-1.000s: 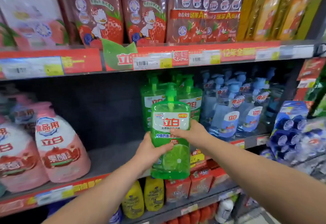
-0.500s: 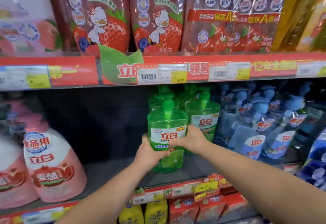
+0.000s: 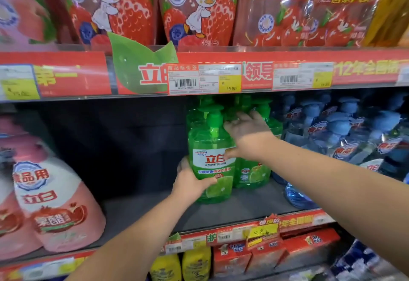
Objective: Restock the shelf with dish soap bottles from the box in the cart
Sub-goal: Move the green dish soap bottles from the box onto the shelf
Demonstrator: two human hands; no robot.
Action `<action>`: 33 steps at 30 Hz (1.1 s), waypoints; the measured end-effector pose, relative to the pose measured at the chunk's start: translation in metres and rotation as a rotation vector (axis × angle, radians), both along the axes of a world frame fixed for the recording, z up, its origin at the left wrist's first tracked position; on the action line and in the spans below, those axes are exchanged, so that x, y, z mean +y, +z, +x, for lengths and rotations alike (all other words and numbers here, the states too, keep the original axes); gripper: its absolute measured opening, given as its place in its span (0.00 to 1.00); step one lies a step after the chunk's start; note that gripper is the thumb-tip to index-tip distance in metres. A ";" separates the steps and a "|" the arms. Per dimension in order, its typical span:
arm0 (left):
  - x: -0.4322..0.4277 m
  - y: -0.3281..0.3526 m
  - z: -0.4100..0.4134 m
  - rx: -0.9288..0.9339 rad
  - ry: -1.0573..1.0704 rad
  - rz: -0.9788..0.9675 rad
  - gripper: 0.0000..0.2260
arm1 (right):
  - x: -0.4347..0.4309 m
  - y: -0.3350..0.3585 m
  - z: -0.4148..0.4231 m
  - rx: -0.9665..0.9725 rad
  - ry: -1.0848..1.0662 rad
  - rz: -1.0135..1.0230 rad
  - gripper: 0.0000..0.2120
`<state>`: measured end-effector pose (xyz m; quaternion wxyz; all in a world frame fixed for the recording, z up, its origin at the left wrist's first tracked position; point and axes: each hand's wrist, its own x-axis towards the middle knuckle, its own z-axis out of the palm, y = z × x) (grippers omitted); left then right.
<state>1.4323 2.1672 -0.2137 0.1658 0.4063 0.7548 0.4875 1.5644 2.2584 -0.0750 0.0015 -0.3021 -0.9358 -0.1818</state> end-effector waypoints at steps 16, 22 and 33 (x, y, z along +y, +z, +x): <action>0.028 -0.006 -0.013 -0.152 -0.056 0.013 0.46 | 0.027 -0.012 -0.004 0.066 -0.037 -0.050 0.44; 0.035 -0.003 -0.016 -0.171 -0.060 -0.015 0.50 | 0.028 -0.013 -0.008 0.088 -0.072 -0.053 0.45; 0.034 0.007 -0.020 -0.161 -0.062 -0.105 0.51 | 0.017 -0.011 -0.011 0.083 -0.150 -0.066 0.46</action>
